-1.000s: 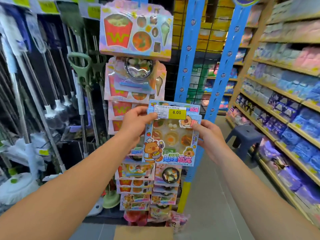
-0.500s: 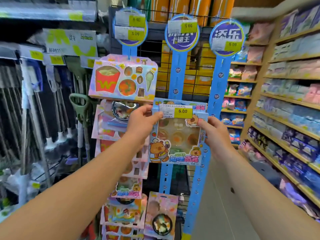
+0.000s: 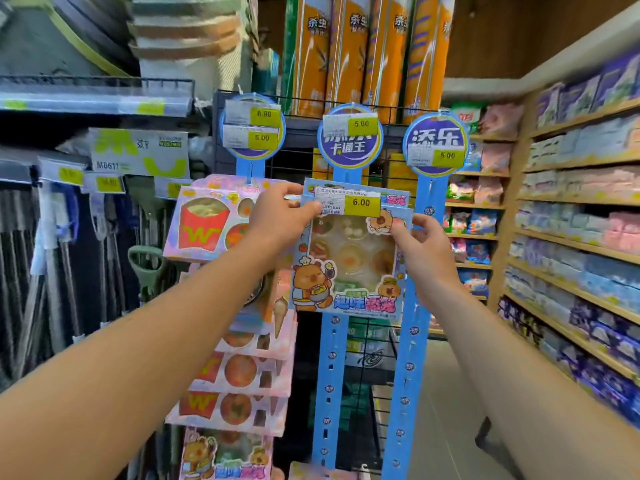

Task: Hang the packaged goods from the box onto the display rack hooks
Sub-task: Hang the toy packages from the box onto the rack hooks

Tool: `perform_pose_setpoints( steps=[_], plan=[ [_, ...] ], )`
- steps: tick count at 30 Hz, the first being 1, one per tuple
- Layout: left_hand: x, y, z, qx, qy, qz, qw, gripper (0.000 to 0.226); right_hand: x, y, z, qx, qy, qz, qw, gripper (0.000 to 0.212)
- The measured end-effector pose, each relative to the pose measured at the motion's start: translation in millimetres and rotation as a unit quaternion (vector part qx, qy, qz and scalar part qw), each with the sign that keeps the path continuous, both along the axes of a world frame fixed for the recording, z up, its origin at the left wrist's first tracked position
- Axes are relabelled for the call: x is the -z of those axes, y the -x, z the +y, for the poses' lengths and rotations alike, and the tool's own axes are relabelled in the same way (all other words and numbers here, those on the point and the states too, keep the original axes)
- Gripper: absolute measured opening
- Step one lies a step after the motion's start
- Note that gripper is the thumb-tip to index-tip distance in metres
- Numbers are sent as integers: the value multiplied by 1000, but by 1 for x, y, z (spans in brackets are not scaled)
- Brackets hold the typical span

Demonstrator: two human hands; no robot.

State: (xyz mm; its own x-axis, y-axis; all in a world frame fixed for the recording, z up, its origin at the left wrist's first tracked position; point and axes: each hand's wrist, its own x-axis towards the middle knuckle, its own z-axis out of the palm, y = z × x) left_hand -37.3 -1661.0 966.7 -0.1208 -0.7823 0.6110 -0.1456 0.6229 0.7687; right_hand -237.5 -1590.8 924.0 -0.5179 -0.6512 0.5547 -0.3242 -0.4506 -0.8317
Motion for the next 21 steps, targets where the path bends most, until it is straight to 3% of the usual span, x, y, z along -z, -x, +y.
perform_pose_setpoints(
  steps=[4,12,21],
  plan=[
    [-19,1,-17,-43,23,-25,998,38,-22,0,-19,37,12,53,998,24],
    [-40,5,-42,-70,21,-47,996,38,-45,0,-44,79,9,77,994,23],
    [-34,11,-51,-145,83,-147,975,37,-38,3,-52,111,-32,89,989,21]
  ],
)
